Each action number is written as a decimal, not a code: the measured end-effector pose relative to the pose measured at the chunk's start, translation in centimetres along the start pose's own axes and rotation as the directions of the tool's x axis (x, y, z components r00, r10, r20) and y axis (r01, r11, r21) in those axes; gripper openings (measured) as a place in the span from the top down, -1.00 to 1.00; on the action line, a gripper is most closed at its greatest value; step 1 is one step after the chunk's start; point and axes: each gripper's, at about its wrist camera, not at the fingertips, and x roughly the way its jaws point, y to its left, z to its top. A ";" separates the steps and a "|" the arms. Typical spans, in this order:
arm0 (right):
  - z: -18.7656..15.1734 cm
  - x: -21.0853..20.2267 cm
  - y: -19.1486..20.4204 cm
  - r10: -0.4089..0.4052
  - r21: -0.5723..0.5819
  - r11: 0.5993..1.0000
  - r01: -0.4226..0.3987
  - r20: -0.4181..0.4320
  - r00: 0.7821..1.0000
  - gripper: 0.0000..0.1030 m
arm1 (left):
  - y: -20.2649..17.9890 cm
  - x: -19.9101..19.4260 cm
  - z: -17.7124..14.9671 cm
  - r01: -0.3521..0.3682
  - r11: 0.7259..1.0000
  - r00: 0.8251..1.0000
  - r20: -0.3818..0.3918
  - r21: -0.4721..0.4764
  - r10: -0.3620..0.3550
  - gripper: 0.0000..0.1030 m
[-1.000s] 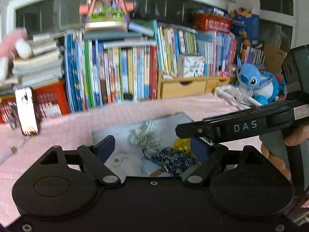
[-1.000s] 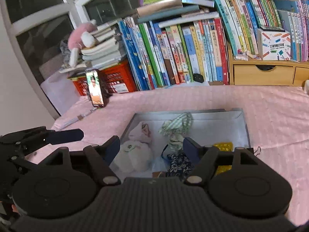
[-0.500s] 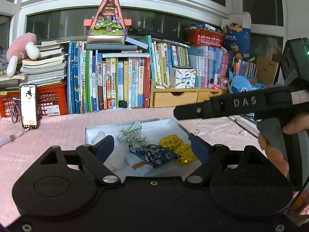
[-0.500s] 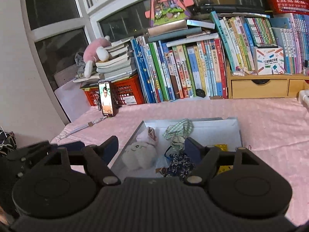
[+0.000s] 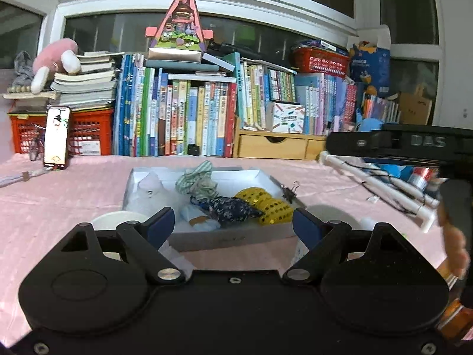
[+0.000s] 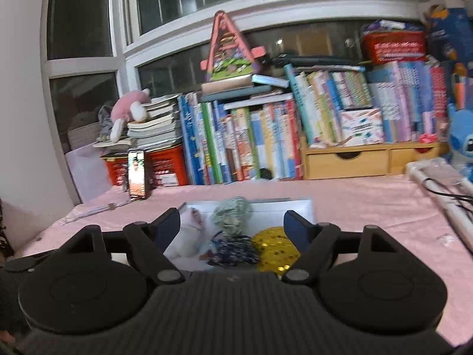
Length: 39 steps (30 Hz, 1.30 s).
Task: Organize soft objects
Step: 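Withdraw both open tools from the tray toward the paper cups, then close the left tool on the white tissue while the right tool grasps the pink-green plush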
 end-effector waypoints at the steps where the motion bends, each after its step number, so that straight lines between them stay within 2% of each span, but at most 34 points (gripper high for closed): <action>1: -0.4 -0.5 -0.1 -0.009 -0.003 1.000 0.009 0.010 1.000 -0.67 | -0.2 -0.1 -0.4 -0.011 1.000 1.000 0.006 0.009 0.011 -0.67; 4: -1.8 -2.1 -0.5 -0.051 -0.011 0.999 0.051 0.049 0.998 -0.68 | -1.1 -0.3 -2.0 -0.039 0.999 0.999 0.014 0.004 0.039 -0.57; 7: -3.3 -3.2 -1.3 -0.095 -0.002 0.995 0.095 0.065 0.993 -0.68 | -1.8 -0.1 -3.5 -0.026 0.999 1.000 -0.006 -0.031 0.026 -0.38; 9: -4.3 -3.9 -2.0 -0.129 0.013 0.992 0.129 0.072 0.989 -0.68 | -2.2 0.3 -4.3 -0.021 0.999 1.000 -0.017 -0.044 0.021 -0.35; 12: -5.6 -4.7 -3.0 -0.178 0.032 0.984 0.176 0.074 0.981 -0.68 | -2.7 1.1 -5.2 -0.079 0.996 0.997 -0.008 -0.031 0.079 -0.23; 15: -7.1 -5.2 -3.8 -0.239 0.038 0.971 0.237 0.072 0.968 -0.68 | -2.8 2.5 -5.9 -0.179 0.981 0.984 -0.002 -0.077 0.179 -0.09; 17: -8.1 -5.3 -4.1 -0.282 0.035 0.959 0.281 0.068 0.957 -0.68 | -2.6 3.8 -6.3 -0.230 0.964 0.973 -0.033 -0.137 0.227 0.02; 20: -9.4 -5.4 -4.2 -0.333 0.016 0.943 0.333 0.058 0.941 -0.68 | -2.4 5.5 -6.7 -0.312 0.926 0.950 -0.070 -0.211 0.304 0.11; 22: -10.2 -5.5 -4.1 -0.345 -0.007 0.938 0.346 0.056 0.937 -0.59 | -2.3 6.4 -6.9 -0.348 0.908 0.937 -0.078 -0.234 0.340 0.15; 28: -11.8 -6.0 -4.0 -0.338 -0.070 0.937 0.342 0.064 0.939 -0.56 | -2.2 8.7 -6.7 -0.468 0.838 0.883 -0.103 -0.280 0.459 0.18; 30: -12.0 -6.0 -4.1 -0.347 -0.074 0.933 0.351 0.068 0.935 -0.56 | -2.0 9.3 -6.6 -0.484 0.825 0.875 -0.124 -0.291 0.469 0.21; 32: -12.3 -5.9 -4.2 -0.353 -0.076 0.931 0.357 0.067 0.933 -0.56 | -2.0 10.0 -6.5 -0.496 0.816 0.868 -0.145 -0.297 0.475 0.33; 34: -12.6 -5.8 -4.2 -0.359 -0.080 0.928 0.363 0.063 0.931 -0.51 | -1.8 10.6 -6.6 -0.500 0.809 0.866 -0.161 -0.309 0.474 0.71; 35: -12.7 -5.8 -4.3 -0.359 -0.082 0.928 0.363 0.058 0.931 -0.48 | -1.7 10.6 -6.7 -0.497 0.805 0.868 -0.162 -0.323 0.470 0.78; 37: -12.9 -5.5 -4.3 -0.358 -0.090 0.928 0.360 0.041 0.933 -0.33 | -1.6 10.6 -6.9 -0.494 0.805 0.869 -0.160 -0.329 0.468 0.81; 39: -13.2 -5.2 -4.3 -0.360 -0.098 0.927 0.361 0.032 0.933 -0.28 | -1.7 10.4 -7.0 -0.488 0.814 0.873 -0.157 -0.315 0.462 0.85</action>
